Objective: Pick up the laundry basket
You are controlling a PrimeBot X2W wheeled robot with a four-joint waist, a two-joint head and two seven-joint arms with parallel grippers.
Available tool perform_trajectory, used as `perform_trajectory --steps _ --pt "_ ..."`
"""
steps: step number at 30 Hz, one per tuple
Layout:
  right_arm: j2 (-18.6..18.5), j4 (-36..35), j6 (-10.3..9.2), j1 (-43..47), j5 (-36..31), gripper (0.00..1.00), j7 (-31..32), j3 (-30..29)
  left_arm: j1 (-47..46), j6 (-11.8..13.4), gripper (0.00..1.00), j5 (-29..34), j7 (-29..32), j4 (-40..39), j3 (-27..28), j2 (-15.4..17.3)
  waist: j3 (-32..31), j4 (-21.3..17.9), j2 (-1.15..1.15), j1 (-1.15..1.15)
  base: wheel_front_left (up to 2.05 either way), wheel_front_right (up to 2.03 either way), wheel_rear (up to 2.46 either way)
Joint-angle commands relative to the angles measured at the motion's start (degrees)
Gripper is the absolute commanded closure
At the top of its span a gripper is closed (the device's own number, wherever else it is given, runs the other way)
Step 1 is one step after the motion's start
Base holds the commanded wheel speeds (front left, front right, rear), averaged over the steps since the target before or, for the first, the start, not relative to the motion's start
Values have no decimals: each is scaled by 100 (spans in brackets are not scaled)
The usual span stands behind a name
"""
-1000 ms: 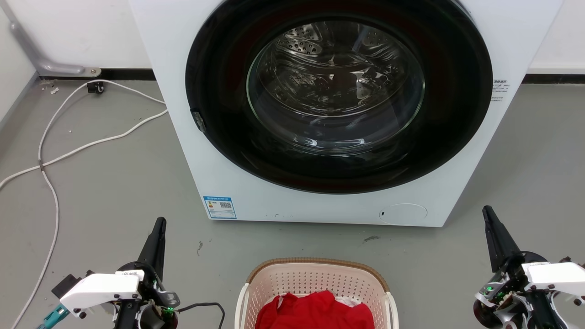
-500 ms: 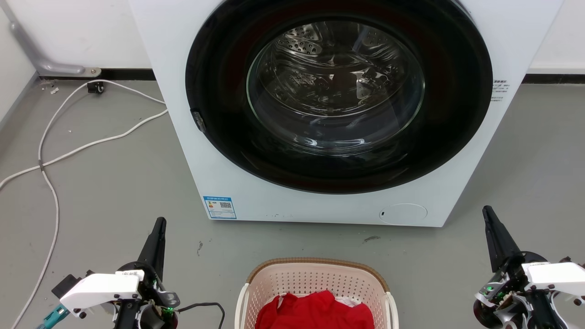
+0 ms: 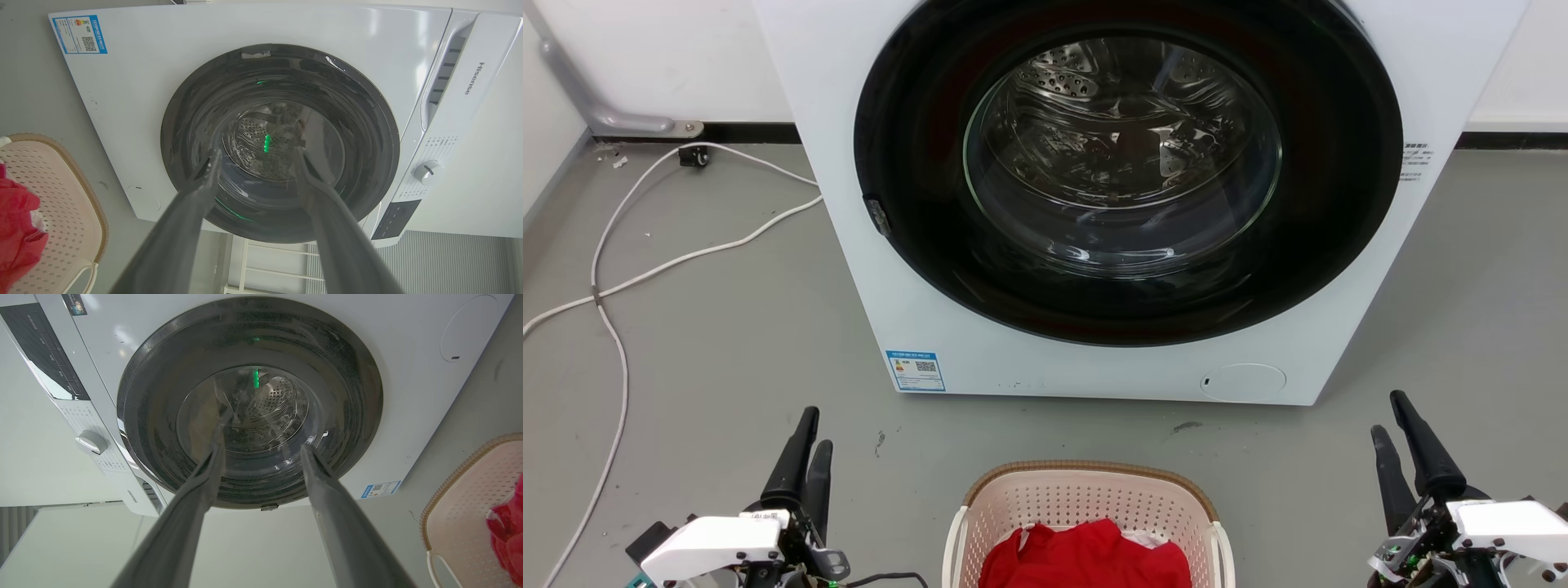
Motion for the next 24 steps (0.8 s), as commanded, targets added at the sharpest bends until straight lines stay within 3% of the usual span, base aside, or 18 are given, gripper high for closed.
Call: perform_trajectory --steps 1,24 --pt "-5 -99 1 -96 -43 0 -64 8 -100 -1 0 45 -78 -145 -8 8 1 -1 0 0 0 0 0" --pt "-7 -954 1 172 -3399 0 -670 281 53 277 0 2742 -680 -820 -295 11 31 -10 0 0 0 0 0"
